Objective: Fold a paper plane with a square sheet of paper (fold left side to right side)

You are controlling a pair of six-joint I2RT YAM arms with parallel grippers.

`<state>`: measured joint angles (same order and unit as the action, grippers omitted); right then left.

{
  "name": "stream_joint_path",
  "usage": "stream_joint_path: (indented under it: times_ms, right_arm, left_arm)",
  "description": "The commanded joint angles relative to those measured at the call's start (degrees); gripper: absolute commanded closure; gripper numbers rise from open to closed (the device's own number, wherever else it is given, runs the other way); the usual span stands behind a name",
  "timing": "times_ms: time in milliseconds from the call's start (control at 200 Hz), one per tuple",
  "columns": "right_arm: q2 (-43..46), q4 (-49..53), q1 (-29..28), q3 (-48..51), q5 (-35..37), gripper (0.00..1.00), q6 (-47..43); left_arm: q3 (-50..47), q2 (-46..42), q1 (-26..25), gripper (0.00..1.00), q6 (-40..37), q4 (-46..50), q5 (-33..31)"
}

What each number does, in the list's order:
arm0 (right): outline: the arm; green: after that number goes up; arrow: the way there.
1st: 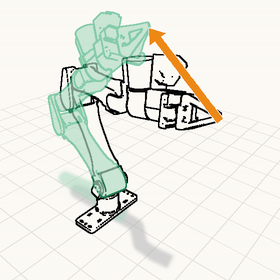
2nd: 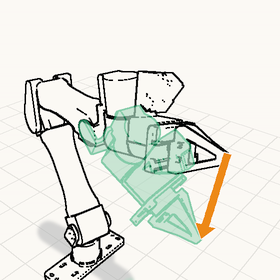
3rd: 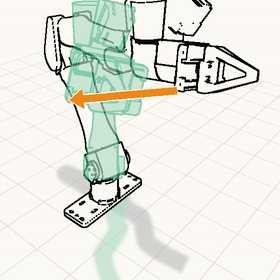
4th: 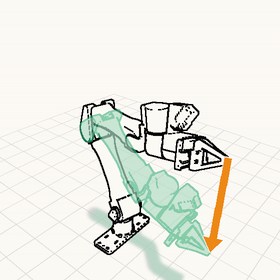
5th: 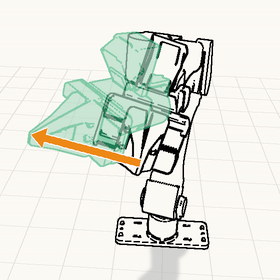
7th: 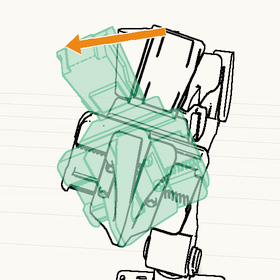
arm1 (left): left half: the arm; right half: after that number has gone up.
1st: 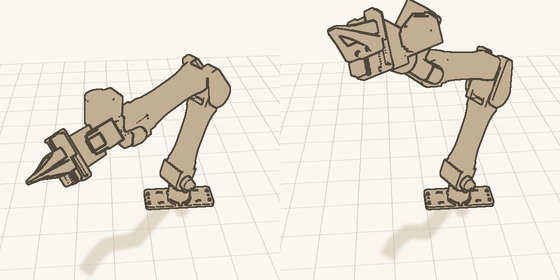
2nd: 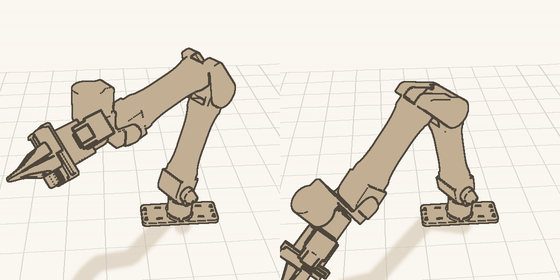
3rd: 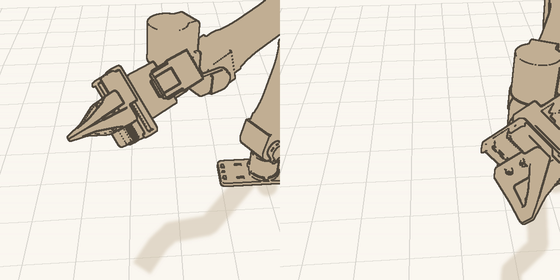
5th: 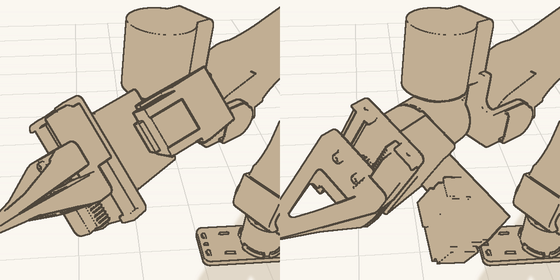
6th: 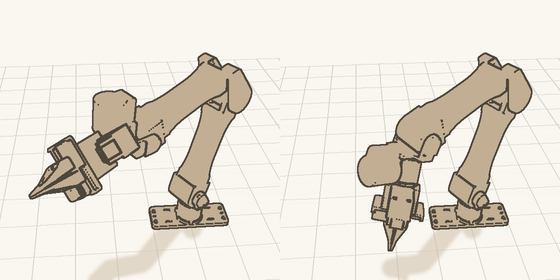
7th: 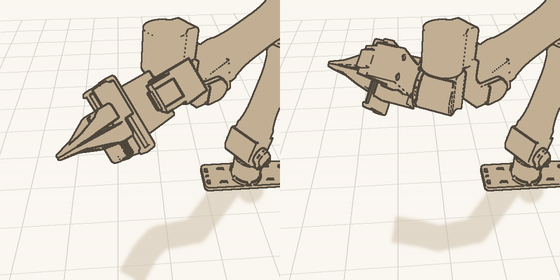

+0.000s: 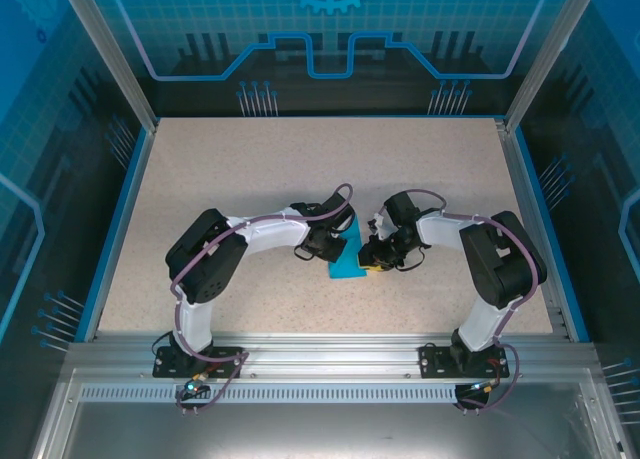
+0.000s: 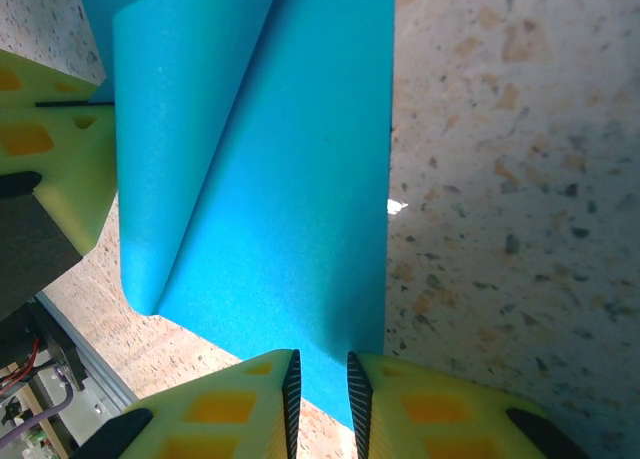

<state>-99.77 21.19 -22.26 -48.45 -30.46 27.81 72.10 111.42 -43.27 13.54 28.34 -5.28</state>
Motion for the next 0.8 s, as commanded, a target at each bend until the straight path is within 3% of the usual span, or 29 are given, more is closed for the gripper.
stream_joint_path:
  times_ms: [0,795]
  right_arm:
    - [-2.2,1.8,-1.5,-0.1,1.7,0.76,-0.9]
    - [-2.3,2.1,-1.4,-0.5,1.4,0.76,-1.0]
  left_arm:
    - [-0.7,-1.6,0.5,0.93,0.2,-0.8,0.5]
    - [-2.0,1.0,0.4,0.92,0.5,-2.1,0.9]
